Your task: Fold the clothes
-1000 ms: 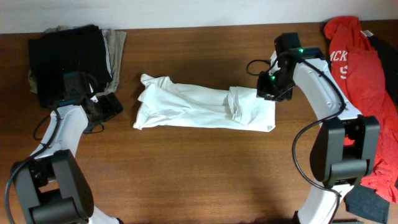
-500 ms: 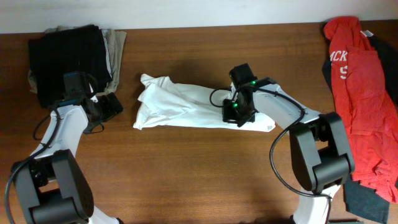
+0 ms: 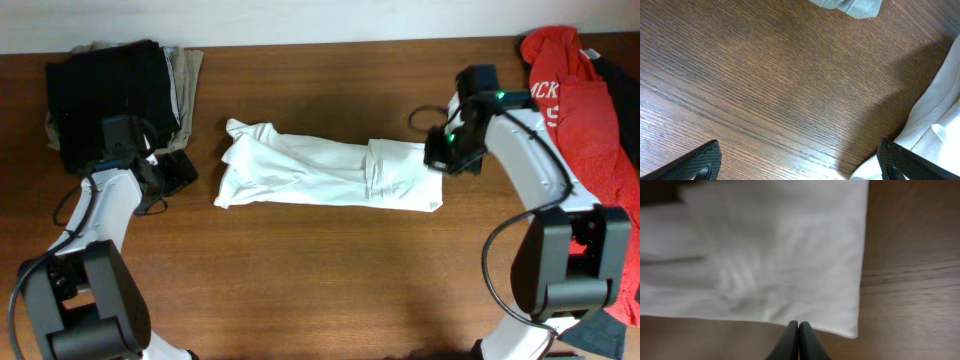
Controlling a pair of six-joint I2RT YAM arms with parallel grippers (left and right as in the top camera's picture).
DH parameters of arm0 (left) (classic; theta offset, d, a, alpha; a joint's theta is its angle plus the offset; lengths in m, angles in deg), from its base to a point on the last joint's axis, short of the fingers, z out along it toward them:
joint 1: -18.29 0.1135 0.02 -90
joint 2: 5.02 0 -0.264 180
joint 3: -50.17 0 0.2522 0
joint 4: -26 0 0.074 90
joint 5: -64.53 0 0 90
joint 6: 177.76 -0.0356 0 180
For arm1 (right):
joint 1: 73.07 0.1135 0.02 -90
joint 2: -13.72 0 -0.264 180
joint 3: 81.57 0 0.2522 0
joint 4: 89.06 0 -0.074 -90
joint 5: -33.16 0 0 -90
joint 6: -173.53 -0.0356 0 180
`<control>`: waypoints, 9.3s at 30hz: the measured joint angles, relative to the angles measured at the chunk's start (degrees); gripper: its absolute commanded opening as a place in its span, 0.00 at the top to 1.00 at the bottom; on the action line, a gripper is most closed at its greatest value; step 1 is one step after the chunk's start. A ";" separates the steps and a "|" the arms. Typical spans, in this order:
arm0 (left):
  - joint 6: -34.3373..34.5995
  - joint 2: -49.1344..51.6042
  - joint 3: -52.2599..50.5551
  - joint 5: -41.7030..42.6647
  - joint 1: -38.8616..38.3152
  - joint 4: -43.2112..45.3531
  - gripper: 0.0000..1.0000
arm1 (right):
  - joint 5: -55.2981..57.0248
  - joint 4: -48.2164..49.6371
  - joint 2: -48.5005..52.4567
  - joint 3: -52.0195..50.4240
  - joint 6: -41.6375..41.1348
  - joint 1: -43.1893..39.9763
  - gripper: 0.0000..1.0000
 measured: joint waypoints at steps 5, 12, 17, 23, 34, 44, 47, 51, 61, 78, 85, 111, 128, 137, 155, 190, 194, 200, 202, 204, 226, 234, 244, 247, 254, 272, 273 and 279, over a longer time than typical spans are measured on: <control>0.00 0.00 0.00 0.00 0.00 0.02 0.01 | -0.22 9.09 1.25 -12.55 -0.04 0.02 0.96; 0.00 0.00 0.00 0.00 0.00 -0.11 0.01 | 2.51 2.05 1.01 -12.31 0.00 -1.33 0.84; 0.00 0.00 0.00 0.00 0.00 -0.24 0.01 | 5.44 -4.33 -2.10 1.46 -0.09 -3.61 0.01; 0.00 0.00 0.00 0.00 0.00 -0.22 0.01 | 3.76 1.20 -2.03 4.00 3.91 -10.01 0.01; 0.00 0.00 0.00 0.00 0.00 -0.24 0.01 | -12.72 5.75 10.78 1.16 9.29 -9.94 0.07; 0.00 0.00 0.00 0.00 0.00 -0.26 0.01 | -13.18 4.33 12.48 0.87 7.41 -4.57 0.96; 0.00 0.00 0.00 0.00 0.00 -0.22 0.01 | -9.25 -4.42 12.52 4.13 7.21 -7.58 0.96; 0.00 0.00 0.00 0.00 0.00 -0.37 0.01 | -2.10 -14.78 11.13 13.64 7.15 -11.37 0.96; 0.00 0.00 0.00 -0.02 0.00 -0.20 0.01 | 0.87 -8.81 7.32 19.12 5.62 5.27 0.90; 0.00 0.00 0.00 0.00 0.00 -0.22 0.01 | 1.90 -6.34 14.21 24.17 -1.73 20.94 0.14; 0.00 0.00 0.00 0.00 0.00 -0.17 0.01 | -0.02 -5.25 14.21 24.39 -2.49 15.08 0.88; 0.00 0.00 0.00 0.00 0.00 -0.39 0.01 | -4.17 3.13 19.96 26.21 -6.12 18.51 0.92; 0.00 0.00 -0.39 0.00 0.00 -0.20 0.01 | 0.13 -17.11 24.41 55.98 -5.66 14.29 0.10; 0.00 0.00 -4.04 -0.02 0.00 2.82 0.01 | -0.66 -32.81 21.75 52.54 3.30 15.69 0.76; -0.26 0.00 -4.09 7.41 0.00 3.96 0.01 | -1.49 -18.97 22.51 31.74 -1.62 19.23 0.37; -7.50 0.00 -4.31 25.70 -0.13 7.30 0.01 | -3.54 -15.72 21.84 51.08 -2.56 8.79 0.01; -9.01 0.00 -4.39 30.29 -3.43 11.41 0.01 | -1.40 -18.88 21.57 53.09 -2.54 -1.16 0.01; -9.75 0.00 -4.50 31.50 -13.77 20.92 0.01 | -0.85 -23.10 21.57 53.09 -2.54 -8.85 0.01; -9.75 0.00 -4.50 30.77 -15.47 21.75 0.01 | -0.83 -24.15 21.57 53.09 -2.51 -10.16 0.01; -9.73 0.11 -4.50 29.73 -15.93 23.69 0.01 | -0.83 -24.17 21.57 53.09 -2.56 -10.86 0.01; -1.38 11.80 -4.42 27.80 -20.59 31.71 0.78 | -0.83 -24.15 21.57 53.09 -2.51 -10.91 0.01; -1.07 11.80 -4.15 27.06 -18.53 28.37 0.99 | -0.85 -24.17 21.57 53.09 -2.56 -10.91 0.01; -4.35 0.98 5.70 21.81 -8.85 8.11 1.00 | -0.83 -24.17 21.57 53.09 -2.51 -10.91 0.01; -4.59 -2.58 8.90 21.35 -10.21 4.79 1.00 | -0.83 -24.17 21.57 53.09 -2.54 -10.91 0.01; -4.59 -3.54 9.11 15.39 -22.29 3.45 0.99 | -0.85 -24.15 21.57 53.09 -2.54 -10.91 0.01; -5.03 14.21 9.38 4.61 -42.93 24.11 0.83 | -0.83 -24.15 21.57 53.09 -2.54 -10.91 0.01; -5.01 14.21 9.38 3.67 -43.65 24.09 0.82 | -0.83 -24.15 21.57 53.09 -2.51 -10.91 0.01; -4.98 14.25 9.40 1.66 -46.93 22.25 0.82 | -0.83 -24.17 21.57 53.09 -2.56 -10.91 0.01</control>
